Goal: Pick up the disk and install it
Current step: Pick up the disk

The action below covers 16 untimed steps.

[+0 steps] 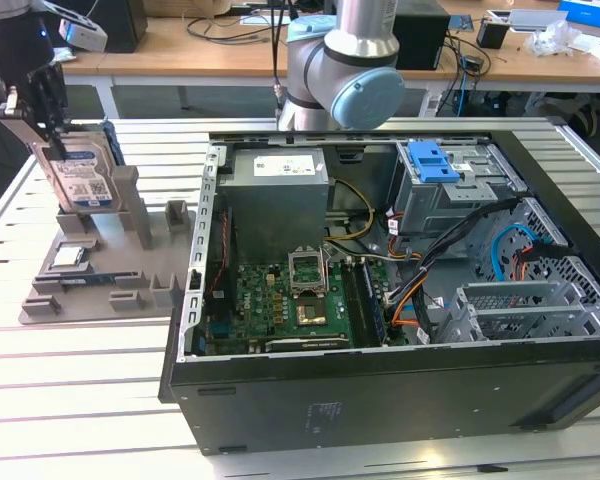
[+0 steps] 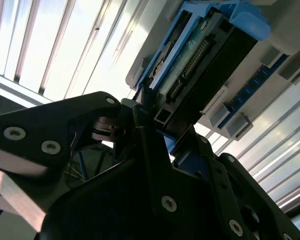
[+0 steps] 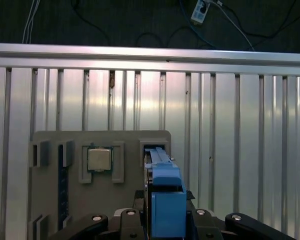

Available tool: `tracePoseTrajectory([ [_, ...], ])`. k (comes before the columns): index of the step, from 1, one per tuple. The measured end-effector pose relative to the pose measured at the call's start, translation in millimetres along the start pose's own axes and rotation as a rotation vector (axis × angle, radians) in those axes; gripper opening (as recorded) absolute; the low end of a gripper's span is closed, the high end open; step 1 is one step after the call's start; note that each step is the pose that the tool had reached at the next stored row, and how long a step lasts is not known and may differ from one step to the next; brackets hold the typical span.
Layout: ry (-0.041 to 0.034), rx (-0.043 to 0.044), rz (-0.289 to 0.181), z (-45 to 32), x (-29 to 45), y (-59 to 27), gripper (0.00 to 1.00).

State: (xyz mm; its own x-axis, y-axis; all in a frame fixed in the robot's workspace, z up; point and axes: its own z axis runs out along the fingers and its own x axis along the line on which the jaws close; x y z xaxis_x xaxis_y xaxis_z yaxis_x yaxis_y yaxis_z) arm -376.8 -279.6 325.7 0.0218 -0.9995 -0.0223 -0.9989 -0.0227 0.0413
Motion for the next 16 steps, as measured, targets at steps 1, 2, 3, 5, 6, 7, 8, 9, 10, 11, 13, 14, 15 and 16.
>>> tracePoseTrajectory([
  [1,0.0,0.0,0.0,-1.7,0.0,0.1,0.36],
  [2,0.0,0.0,0.0,-3.5,-0.1,0.2,0.36],
  [3,0.0001,-0.0001,0.0,-5.0,-0.1,0.2,0.36],
  [5,0.0,0.0,0.0,-20.1,-0.5,0.8,0.36],
  [6,0.0,-0.0001,0.0,-21.9,-0.5,0.9,0.36],
  [7,0.0,0.0,0.0,-23.0,-0.5,1.0,0.36],
  [8,0.0,0.0,0.0,-24.4,-0.6,1.0,0.36],
  [9,0.0,0.0,0.0,-25.2,-0.6,1.0,0.36],
  [10,0.0,0.0,0.0,-25.8,-0.6,1.1,0.36],
  [11,0.0,0.0,0.0,-26.8,-0.6,1.1,0.36],
  [13,0.0,0.0,0.0,-28.3,-0.6,1.2,0.36],
  [14,0.0,0.0001,0.0,-29.2,-0.7,1.2,0.36],
  [15,0.0,0.0,0.0,-30.3,-0.7,1.3,0.36],
  [16,0.0,0.0001,0.0,-31.5,-0.7,1.3,0.36],
])
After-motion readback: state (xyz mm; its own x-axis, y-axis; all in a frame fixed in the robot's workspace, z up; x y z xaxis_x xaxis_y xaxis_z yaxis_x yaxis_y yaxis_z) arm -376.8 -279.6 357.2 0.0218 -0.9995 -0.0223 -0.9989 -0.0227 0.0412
